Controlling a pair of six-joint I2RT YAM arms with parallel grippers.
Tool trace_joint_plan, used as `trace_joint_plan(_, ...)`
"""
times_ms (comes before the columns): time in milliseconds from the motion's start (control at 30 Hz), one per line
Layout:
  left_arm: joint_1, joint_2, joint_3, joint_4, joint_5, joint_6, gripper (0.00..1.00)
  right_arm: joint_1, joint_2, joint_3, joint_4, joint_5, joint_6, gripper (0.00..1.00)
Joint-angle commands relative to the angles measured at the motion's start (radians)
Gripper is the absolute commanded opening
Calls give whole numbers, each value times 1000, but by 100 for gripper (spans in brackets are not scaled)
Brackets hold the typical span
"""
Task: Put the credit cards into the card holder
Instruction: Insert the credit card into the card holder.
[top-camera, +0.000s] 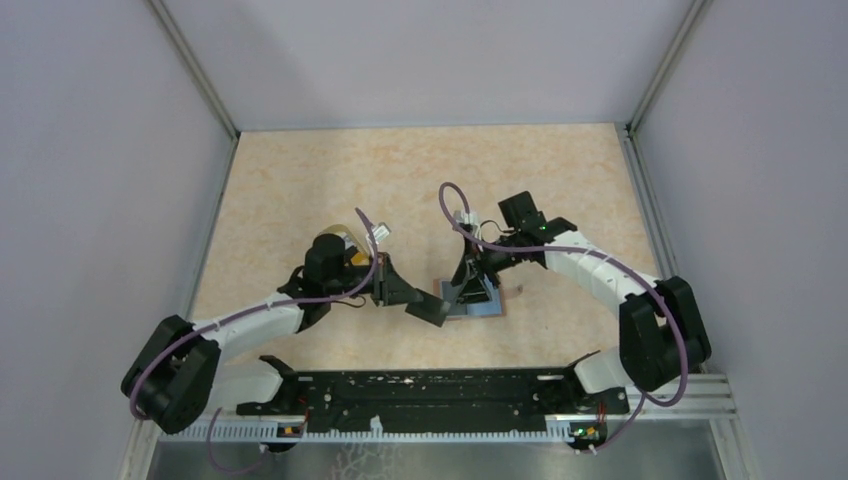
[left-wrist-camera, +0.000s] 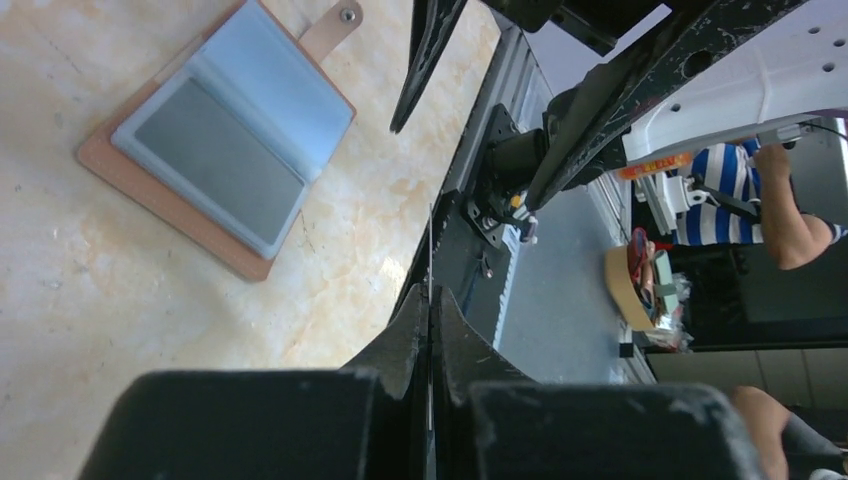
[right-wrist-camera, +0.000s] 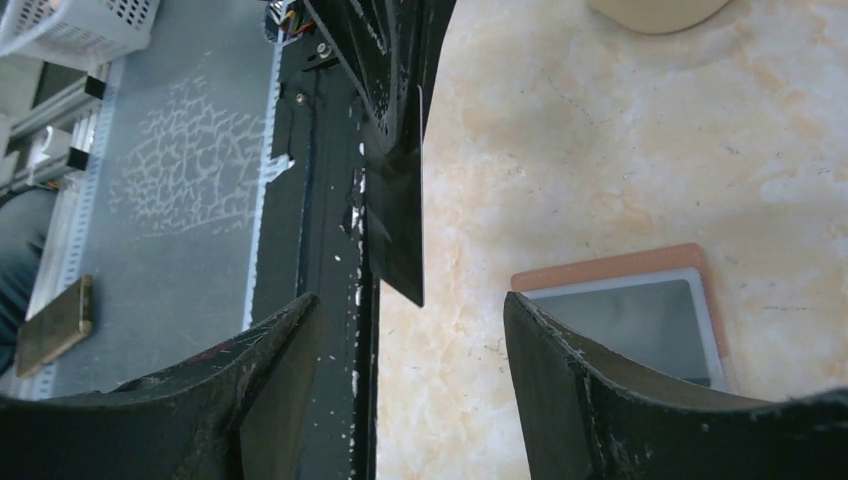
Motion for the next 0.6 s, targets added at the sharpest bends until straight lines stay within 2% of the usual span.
trace_joint_plan(0, -56, 27, -11, 170, -87, 37, 0, 15, 20, 15, 67, -59, 84, 66)
trace_joint_plan(167, -103, 43, 16, 177, -108, 65, 0, 69, 36, 9, 75, -45, 79, 58)
trace_joint_plan(233, -109, 47, 21, 179, -109, 66, 0, 98, 44, 12, 67, -23, 70, 50)
trace_joint_plan(433, -119, 23, 6, 214, -113, 55, 1, 127, 81, 55, -4, -23, 24, 8)
trace_joint_plan(467, -119, 13, -3, 226, -119, 50, 6, 127, 83, 63, -18, -33, 20, 0)
trace_joint_plan(567, -119, -52, -47, 257, -160, 49, 33, 126, 77, 96, -75, -70, -6, 0)
